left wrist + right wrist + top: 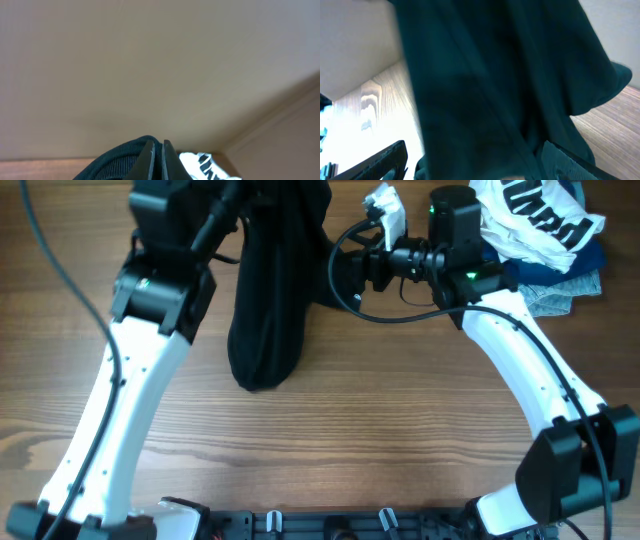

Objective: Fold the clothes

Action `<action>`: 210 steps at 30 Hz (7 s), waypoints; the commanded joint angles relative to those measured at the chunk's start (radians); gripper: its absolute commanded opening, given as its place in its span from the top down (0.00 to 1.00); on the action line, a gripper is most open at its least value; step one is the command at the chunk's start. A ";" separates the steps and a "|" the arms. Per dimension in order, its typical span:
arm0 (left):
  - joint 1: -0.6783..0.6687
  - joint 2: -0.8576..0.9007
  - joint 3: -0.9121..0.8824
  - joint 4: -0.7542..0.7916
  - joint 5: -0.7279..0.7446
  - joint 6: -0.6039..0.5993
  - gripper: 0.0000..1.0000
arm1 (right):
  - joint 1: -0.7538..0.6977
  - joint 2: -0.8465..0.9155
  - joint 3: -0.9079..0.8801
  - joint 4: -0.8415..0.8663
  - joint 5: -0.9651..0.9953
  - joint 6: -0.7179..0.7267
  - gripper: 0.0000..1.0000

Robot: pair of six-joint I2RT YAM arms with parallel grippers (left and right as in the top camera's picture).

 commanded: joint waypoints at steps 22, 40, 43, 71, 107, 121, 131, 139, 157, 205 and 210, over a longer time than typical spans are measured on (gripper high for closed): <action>0.000 -0.083 0.027 -0.006 -0.006 -0.013 0.96 | 0.088 0.131 0.017 0.034 -0.107 -0.072 0.20; 0.038 -0.206 0.027 -0.090 -0.006 -0.013 0.96 | 0.086 0.193 0.017 0.021 0.040 -0.100 0.26; 0.037 -0.211 0.027 -0.097 -0.006 -0.013 0.96 | 0.086 0.193 0.017 0.019 0.087 -0.100 0.29; 0.037 -0.215 0.027 -0.103 -0.006 -0.014 0.96 | 0.142 0.315 0.016 0.095 0.031 -0.061 0.48; 0.346 -0.220 0.027 -0.432 -0.006 0.199 0.96 | -0.096 -0.294 0.177 -0.517 0.629 0.019 0.96; 0.338 -0.309 0.027 -0.851 -0.011 0.416 0.96 | -0.107 -0.304 0.363 -0.826 0.713 0.006 0.96; 0.338 -0.280 0.060 -0.837 -0.056 0.459 0.96 | -0.107 -0.317 0.410 -0.867 0.713 0.006 0.96; 0.338 -0.391 0.290 -0.926 -0.090 0.459 0.96 | -0.107 -0.457 0.545 -0.980 0.713 0.006 0.96; 0.338 -0.449 0.365 -0.949 -0.157 0.447 0.96 | -0.107 -0.530 0.568 -1.026 0.761 -0.035 0.96; 0.405 0.105 0.366 -0.816 -0.285 0.432 0.96 | -0.182 0.003 0.617 -0.724 0.650 -0.071 0.96; 0.405 -0.047 0.386 -0.795 -0.283 0.431 0.96 | -0.182 -0.145 0.619 -0.740 0.652 -0.069 0.96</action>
